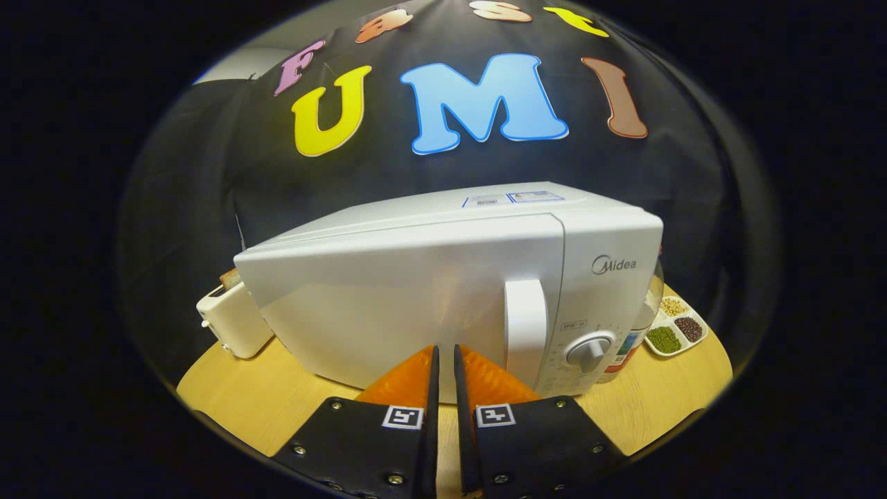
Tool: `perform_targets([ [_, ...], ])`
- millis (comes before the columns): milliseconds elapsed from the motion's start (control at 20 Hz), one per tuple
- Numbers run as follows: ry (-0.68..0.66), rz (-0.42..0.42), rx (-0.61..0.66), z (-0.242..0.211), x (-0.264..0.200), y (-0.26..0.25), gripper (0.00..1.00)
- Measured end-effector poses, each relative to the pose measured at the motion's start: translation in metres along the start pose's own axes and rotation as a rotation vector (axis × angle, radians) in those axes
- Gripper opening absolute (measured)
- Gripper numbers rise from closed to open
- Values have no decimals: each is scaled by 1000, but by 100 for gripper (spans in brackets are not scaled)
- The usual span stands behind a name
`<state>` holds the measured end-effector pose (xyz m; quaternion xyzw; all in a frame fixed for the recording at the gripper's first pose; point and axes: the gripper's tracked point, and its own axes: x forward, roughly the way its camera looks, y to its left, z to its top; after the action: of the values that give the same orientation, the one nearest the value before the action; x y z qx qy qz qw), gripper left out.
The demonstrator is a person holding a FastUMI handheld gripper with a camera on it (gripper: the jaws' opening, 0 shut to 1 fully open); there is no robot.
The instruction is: Open the microwave, put the food inside, and close the microwave door.
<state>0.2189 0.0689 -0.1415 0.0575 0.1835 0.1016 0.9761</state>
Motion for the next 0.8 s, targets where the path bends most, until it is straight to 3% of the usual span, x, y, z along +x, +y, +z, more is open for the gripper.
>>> perform_targets([
  [450,-150,-64,-57,33,-128,-6,13],
  [800,-228,-112,-26,36,-218,-11,13],
])
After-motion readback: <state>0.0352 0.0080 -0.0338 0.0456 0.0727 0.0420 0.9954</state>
